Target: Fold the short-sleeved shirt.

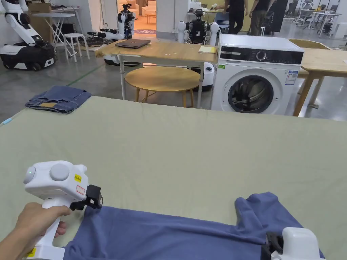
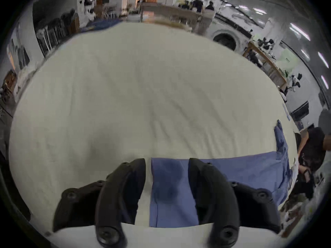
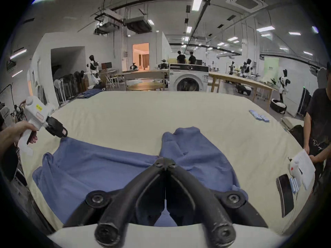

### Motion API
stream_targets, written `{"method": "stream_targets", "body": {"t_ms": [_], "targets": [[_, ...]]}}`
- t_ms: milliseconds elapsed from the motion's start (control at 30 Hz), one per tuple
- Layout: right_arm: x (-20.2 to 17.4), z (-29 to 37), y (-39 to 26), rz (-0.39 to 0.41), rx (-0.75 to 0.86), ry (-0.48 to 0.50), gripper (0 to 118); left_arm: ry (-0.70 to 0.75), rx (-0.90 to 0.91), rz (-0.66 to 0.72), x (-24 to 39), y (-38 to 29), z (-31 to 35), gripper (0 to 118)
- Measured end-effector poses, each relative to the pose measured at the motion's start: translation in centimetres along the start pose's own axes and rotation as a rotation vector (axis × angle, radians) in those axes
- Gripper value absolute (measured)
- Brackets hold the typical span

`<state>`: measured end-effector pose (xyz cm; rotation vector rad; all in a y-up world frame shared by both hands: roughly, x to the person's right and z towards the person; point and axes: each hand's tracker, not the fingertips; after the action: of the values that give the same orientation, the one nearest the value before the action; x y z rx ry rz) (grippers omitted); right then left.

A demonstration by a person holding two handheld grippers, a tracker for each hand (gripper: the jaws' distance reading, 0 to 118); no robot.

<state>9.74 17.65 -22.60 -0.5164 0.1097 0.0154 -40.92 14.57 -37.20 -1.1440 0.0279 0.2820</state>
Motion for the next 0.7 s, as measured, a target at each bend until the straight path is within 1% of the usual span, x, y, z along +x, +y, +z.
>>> {"method": "stream_targets", "body": {"t_ms": [100,133,167,200,233,267,333,400,467,500,533,600,633,667,700], "targets": [[0.8,-0.4,-0.3,-0.01,-0.03,-0.013,0,0.05,-0.068,-0.014,0.6,0.0,-2.2,48],[1.0,-0.5,-0.5,-0.01,-0.037,-0.017,0,0.063,-0.052,-0.021,1.3,-0.2,-2.3,48],[1.3,-0.6,-0.6,-0.001,-0.047,-0.026,0,0.095,-0.02,-0.057,2.1,-0.4,-1.9,47],[1.6,-0.6,-0.7,0.007,-0.055,-0.034,0,0.128,0.004,-0.096,2.8,-0.6,-1.7,40],[1.9,-0.6,-0.8,0.006,-0.059,-0.037,0,0.15,0.027,-0.138,3.4,-0.8,-1.7,27],[2.4,-0.7,-0.8,0.004,-0.065,-0.039,0,0.148,0.038,-0.194,4.2,-1.2,-1.7,2],[3.2,-0.9,-0.7,-0.002,-0.083,-0.046,0,0.135,0.04,-0.262,5.2,-2.0,-1.7,0],[4.2,-1.3,-0.2,-0.003,-0.1,-0.058,0,0.163,0.045,-0.289,5.4,-2.6,-1.4,0],[5.6,-1.7,1.0,-0.013,-0.113,-0.067,0,0.151,0.078,-0.267,5.2,-3.0,-0.7,0],[6.4,-2.1,1.7,-0.024,-0.118,-0.073,0,0.147,0.108,-0.268,3.7,-1.9,-1.1,0],[7.3,-2.7,2.7,-0.03,-0.131,-0.076,0,0.142,0.137,-0.257,3.5,-2.1,-0.6,0],[9.0,-4.4,4.5,-0.043,-0.159,-0.071,0,0.092,0.146,-0.227,3.1,-2.4,0.4,0],[9.7,-5.9,5.5,-0.032,-0.205,-0.085,0,0.093,0.182,-0.228,3.0,-2.9,1.3,0],[10.4,-7.4,6.3,-0.036,-0.229,-0.085,8,0.096,0.182,-0.218,2.8,-3.0,1.9,0],[11.1,-8.7,6.9,-0.046,-0.256,-0.076,20,0.082,0.2,-0.202,2.6,-3.2,2.4,0]]}}
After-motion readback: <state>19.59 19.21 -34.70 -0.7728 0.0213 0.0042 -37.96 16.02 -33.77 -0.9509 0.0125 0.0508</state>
